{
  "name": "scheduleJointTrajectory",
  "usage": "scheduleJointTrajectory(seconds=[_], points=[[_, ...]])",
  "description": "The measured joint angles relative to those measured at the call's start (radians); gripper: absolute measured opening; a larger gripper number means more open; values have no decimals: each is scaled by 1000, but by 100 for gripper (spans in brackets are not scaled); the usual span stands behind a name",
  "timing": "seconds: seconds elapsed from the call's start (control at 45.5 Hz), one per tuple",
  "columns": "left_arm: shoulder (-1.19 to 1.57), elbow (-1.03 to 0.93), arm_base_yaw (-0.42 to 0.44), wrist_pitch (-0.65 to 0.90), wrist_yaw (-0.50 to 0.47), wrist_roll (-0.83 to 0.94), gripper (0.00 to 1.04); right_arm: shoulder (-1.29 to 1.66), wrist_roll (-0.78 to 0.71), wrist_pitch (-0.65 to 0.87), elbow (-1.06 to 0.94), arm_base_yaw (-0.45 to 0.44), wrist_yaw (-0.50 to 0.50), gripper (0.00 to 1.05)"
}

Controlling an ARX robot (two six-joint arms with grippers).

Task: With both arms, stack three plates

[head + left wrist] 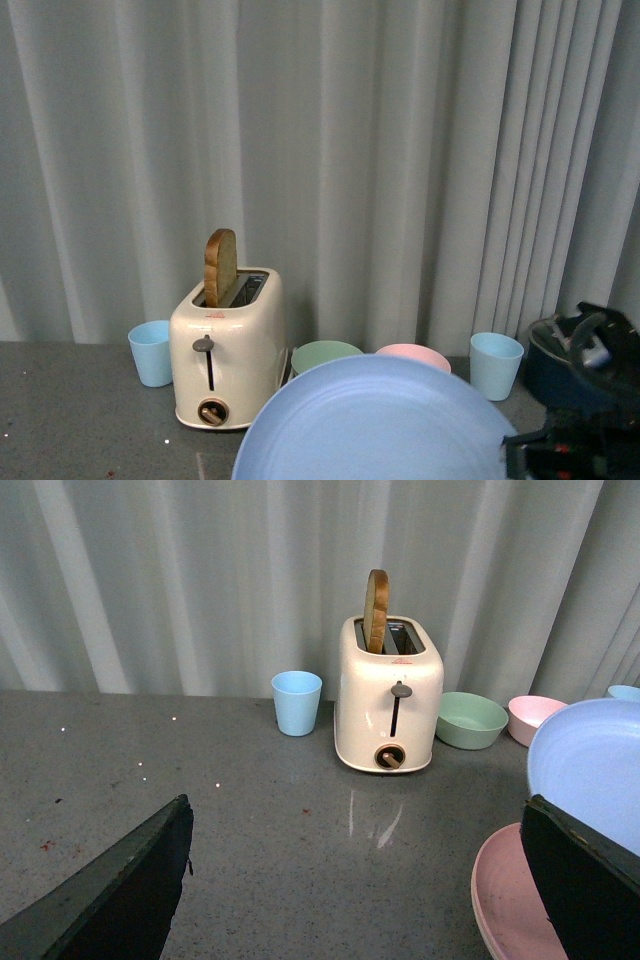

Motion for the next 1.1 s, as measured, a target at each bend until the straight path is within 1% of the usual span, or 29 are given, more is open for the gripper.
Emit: scheduleJointTrajectory(seconds=[0.132,0.198,0.527,0.945,1.098], points=[[0,0,0,0,0,0,98,67,27,23,8,55,2,3],[0,0,0,0,0,0,98,95,40,27,18,66,2,3],[0,0,0,0,0,0,98,147,80,37,31,71,-19,3],[0,0,0,0,0,0,98,199,92,27,45,115,-16,3],[0,0,0,0,0,0,98,216,92,25,45,118,-16,3]])
